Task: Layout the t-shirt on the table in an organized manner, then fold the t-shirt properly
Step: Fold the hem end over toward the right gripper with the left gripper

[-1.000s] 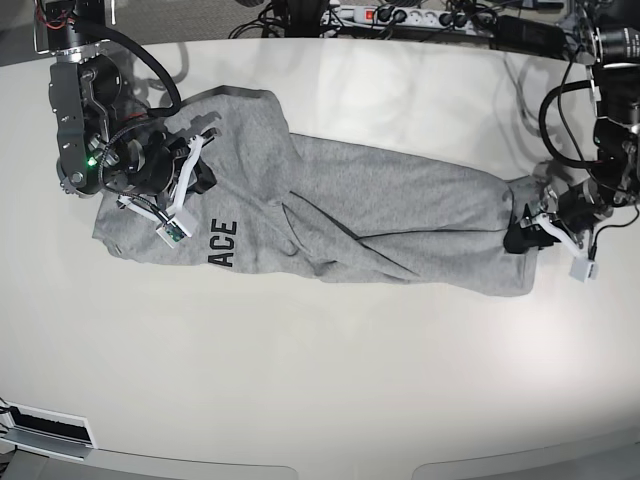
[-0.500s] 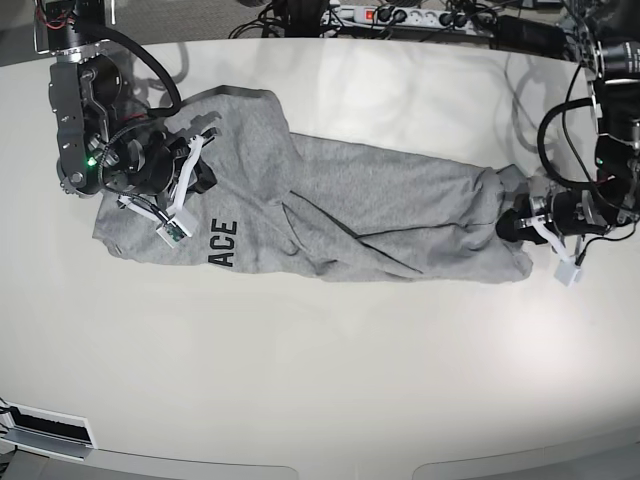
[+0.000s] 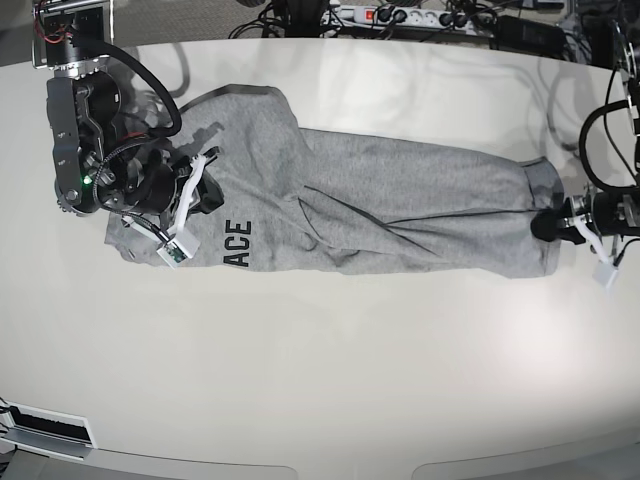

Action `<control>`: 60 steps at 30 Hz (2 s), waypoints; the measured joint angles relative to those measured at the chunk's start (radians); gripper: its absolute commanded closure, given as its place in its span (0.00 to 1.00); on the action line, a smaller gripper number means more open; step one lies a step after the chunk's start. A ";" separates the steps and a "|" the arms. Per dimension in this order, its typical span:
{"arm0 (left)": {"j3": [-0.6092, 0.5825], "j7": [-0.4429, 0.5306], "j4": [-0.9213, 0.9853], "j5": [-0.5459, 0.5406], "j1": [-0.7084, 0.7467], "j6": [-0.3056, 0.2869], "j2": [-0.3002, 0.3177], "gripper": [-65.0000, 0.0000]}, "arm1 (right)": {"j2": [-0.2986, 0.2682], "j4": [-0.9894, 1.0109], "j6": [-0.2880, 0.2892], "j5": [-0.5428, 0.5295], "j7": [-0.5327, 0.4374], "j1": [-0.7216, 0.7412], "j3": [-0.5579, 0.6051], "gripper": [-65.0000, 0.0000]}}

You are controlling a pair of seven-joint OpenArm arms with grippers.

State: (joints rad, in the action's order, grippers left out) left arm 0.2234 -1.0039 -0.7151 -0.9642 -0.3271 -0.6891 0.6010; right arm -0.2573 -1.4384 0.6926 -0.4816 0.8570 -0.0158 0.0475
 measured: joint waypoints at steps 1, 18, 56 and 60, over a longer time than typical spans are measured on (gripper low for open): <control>0.000 -0.023 -0.019 -0.042 0.000 0.000 0.009 1.00 | 0.000 0.000 0.000 0.000 0.000 0.002 0.000 1.00; -0.001 -0.405 -0.183 -0.491 0.012 -0.004 -0.100 1.00 | 0.000 0.000 0.000 -0.001 0.000 0.013 0.000 1.00; -0.156 -0.393 -0.318 -0.489 -0.003 -0.005 -0.485 0.92 | 0.000 0.000 0.000 -0.002 0.008 0.032 0.000 0.85; -0.151 -0.391 -0.318 -0.489 -0.031 -0.003 -0.484 1.00 | 0.004 -0.010 0.000 -0.135 0.056 0.089 -0.045 0.85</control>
State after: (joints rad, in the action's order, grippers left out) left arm 0.0723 -1.3949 -1.0328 -1.4528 -0.3576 -0.6926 0.1165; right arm -0.2531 -1.4487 0.6930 -0.6170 0.9127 0.0727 0.0029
